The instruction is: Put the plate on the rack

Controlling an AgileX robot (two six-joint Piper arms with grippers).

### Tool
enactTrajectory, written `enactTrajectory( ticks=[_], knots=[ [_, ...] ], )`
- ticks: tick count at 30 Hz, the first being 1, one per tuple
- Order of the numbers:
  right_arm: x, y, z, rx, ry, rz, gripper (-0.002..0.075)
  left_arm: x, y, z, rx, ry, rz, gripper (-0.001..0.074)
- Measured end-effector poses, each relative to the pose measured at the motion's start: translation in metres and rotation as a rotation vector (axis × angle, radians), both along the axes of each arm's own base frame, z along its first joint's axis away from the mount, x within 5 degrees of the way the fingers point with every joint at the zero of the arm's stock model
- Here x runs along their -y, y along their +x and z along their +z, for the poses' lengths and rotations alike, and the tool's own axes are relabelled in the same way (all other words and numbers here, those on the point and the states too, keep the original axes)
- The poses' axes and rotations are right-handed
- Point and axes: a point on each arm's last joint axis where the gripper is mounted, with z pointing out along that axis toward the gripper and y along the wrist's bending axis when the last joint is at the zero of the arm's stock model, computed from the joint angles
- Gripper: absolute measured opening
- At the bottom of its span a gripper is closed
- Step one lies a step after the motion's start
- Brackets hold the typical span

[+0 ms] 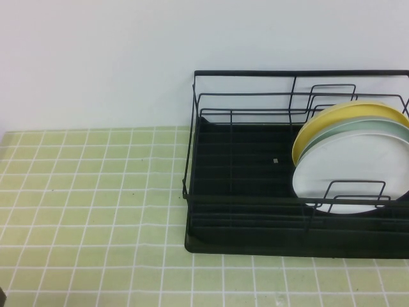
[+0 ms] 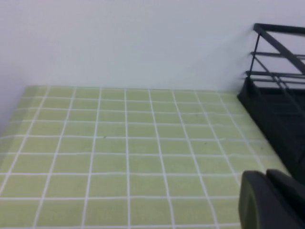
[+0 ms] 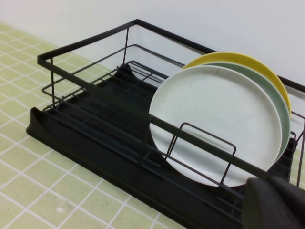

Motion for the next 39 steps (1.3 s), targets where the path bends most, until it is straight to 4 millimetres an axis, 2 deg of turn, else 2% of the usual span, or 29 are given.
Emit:
enactTrajectory(
  ticks=[2,30,33,36,39],
  knots=[
    [0.0,0.0,0.0,0.0,0.0,0.0,-0.0003,0.0,-0.005,-0.013,-0.135,0.017,-0.012,0.0],
    [0.003,0.004,-0.004,0.021,0.001,-0.034,-0.0003,0.0,-0.006,-0.014,-0.136,0.034,-0.014,0.0],
    [0.009,0.015,-0.02,0.023,0.134,-0.116,-0.0003,0.0,-0.006,-0.014,-0.136,0.034,-0.014,0.0],
    [0.016,0.026,-0.047,0.0,0.266,-0.209,-0.0003,0.0,-0.006,-0.014,-0.136,0.034,-0.014,0.0],
    [0.021,0.032,-0.072,0.018,0.306,-0.266,-0.0003,0.0,-0.006,-0.014,-0.136,0.034,-0.014,0.0]
  ],
)
